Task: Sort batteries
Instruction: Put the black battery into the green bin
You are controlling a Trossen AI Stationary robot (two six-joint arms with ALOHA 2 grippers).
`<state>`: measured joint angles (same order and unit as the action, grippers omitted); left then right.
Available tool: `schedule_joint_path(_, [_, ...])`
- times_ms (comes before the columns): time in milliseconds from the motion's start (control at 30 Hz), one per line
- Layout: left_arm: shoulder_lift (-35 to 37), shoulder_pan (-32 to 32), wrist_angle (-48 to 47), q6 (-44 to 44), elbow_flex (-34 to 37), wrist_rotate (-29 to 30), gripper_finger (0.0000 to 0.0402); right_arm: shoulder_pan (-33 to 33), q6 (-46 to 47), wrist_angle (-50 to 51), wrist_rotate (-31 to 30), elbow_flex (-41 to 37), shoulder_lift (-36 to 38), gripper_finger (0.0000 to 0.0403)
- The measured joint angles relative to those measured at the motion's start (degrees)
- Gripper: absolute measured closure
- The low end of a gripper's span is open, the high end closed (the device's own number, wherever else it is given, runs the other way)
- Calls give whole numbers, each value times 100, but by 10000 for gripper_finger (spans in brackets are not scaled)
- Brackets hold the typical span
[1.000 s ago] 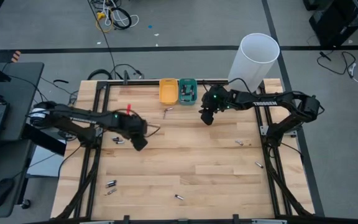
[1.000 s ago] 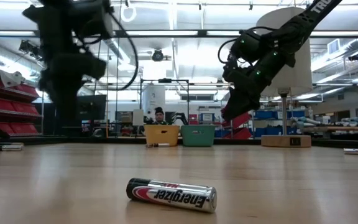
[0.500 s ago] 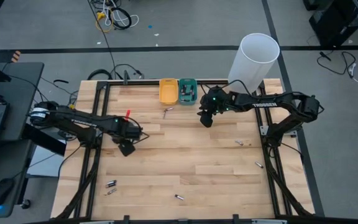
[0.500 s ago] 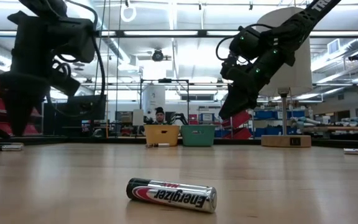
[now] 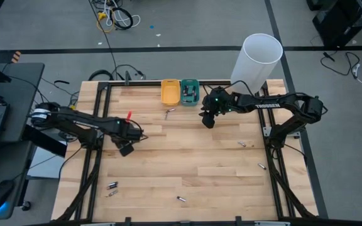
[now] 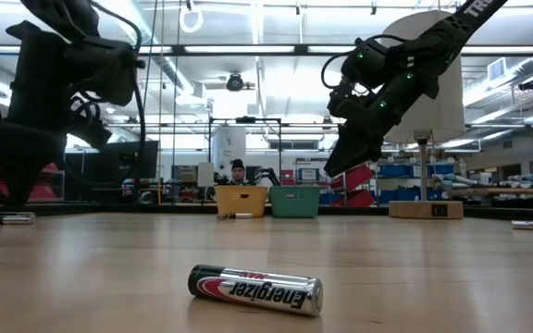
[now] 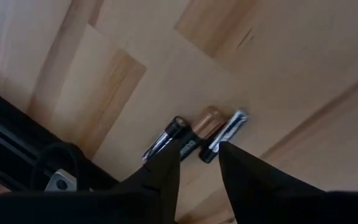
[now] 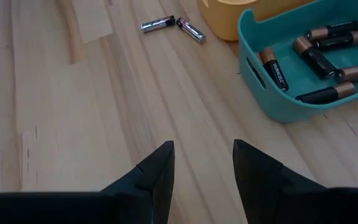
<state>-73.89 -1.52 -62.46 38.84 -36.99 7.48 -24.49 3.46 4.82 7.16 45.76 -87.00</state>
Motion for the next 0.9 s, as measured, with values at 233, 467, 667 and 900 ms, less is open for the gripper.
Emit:
schedule_joint_path(233, [-146, 0, 394, -270, 295, 52, 280, 0, 2, -2, 0, 0, -1, 254])
schedule_joint_path(467, [-142, 0, 987, -582, 507, 51, 280, 0, 2, -2, -2, 0, -2, 254])
schedule_joint_path(667, [-133, 0, 1197, -591, 596, 49, 286, 0, 2, -3, -2, 0, -2, 254])
schedule_joint_path(900, [-133, -3, 1232, -584, 561, 159, 344, 0, 0, -7, -2, 0, -2, 254])
